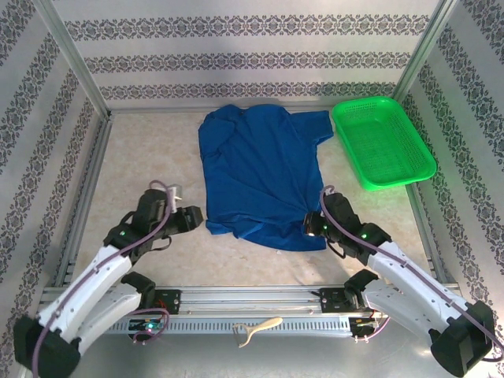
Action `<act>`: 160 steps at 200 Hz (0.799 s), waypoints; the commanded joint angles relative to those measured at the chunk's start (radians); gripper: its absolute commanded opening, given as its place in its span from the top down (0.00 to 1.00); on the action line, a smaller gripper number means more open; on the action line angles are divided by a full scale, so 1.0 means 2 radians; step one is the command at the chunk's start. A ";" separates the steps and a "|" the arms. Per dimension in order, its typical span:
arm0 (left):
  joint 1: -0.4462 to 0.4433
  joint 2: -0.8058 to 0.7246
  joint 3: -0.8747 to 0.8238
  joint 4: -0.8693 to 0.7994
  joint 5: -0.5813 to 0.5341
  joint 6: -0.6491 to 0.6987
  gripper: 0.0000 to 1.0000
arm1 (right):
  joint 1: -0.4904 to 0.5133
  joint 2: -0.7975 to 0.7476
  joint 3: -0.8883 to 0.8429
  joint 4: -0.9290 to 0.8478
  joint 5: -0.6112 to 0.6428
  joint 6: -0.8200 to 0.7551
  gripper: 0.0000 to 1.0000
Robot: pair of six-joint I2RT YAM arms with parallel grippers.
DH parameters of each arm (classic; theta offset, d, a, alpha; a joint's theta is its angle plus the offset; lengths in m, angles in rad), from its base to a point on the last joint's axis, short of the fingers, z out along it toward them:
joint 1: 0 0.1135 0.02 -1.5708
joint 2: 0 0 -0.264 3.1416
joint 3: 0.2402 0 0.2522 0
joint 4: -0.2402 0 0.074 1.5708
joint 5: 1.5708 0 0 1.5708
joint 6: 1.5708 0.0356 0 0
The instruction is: Fold the inside-out t-shirt
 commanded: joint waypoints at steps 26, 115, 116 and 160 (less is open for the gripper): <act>-0.074 0.162 0.034 0.012 -0.124 -0.006 0.44 | 0.001 0.028 -0.001 0.008 0.017 -0.001 1.00; -0.097 0.306 0.065 0.083 -0.163 -0.038 0.32 | -0.023 0.033 -0.027 0.025 0.007 -0.004 1.00; -0.097 0.306 0.065 0.084 -0.164 -0.038 0.33 | -0.023 0.033 -0.027 0.025 0.007 -0.004 1.00; -0.097 0.320 0.063 0.111 -0.165 -0.030 1.00 | -0.031 0.032 -0.033 0.028 -0.003 -0.005 1.00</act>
